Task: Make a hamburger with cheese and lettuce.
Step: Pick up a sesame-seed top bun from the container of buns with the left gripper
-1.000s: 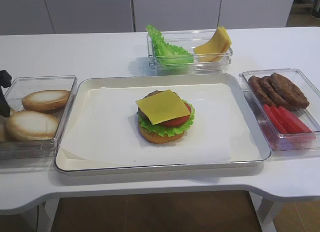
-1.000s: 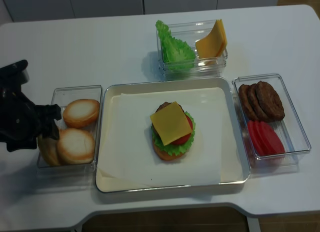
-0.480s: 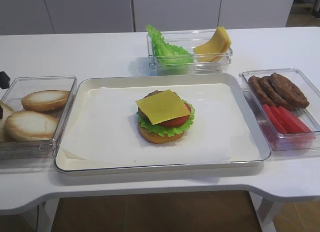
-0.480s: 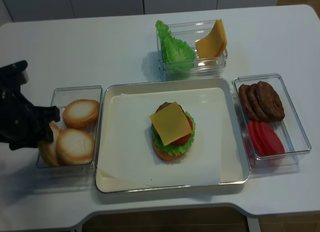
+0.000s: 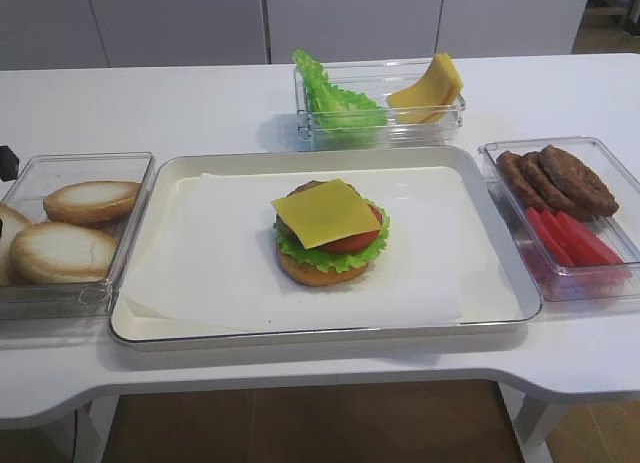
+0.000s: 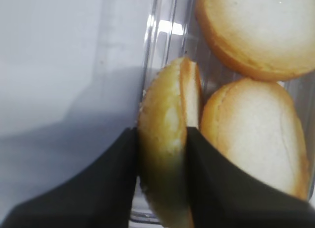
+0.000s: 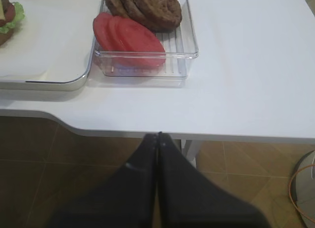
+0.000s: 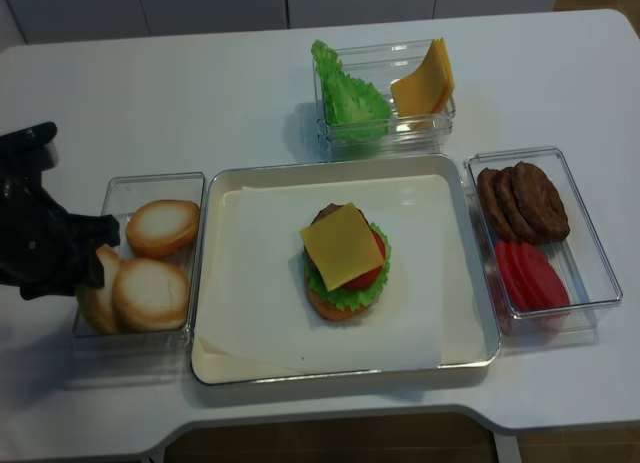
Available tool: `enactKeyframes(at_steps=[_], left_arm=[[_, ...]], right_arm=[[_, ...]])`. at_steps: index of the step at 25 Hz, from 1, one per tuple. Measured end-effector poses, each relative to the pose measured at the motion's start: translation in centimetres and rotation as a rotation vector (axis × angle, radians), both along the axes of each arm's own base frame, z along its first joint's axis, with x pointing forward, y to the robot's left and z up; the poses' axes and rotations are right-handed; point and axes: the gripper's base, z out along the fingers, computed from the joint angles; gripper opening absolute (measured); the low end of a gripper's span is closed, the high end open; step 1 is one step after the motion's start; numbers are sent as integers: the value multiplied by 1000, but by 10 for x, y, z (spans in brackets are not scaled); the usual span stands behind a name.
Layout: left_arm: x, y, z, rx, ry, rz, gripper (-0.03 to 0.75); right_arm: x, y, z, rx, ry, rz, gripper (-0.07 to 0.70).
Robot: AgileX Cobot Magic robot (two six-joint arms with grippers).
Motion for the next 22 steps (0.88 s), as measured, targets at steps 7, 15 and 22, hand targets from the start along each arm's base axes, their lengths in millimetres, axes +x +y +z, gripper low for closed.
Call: enactKeyframes(at_steps=[7, 15, 22], left_arm=[[0, 0, 0, 3, -1, -4, 215], [0, 0, 1, 4, -9, -4, 211], [2, 0, 13, 6, -48, -4, 211]], right_arm=[[0, 0, 0, 0, 0, 0, -56], [0, 0, 0, 0, 0, 0, -56], [0, 0, 0, 0, 0, 0, -63]])
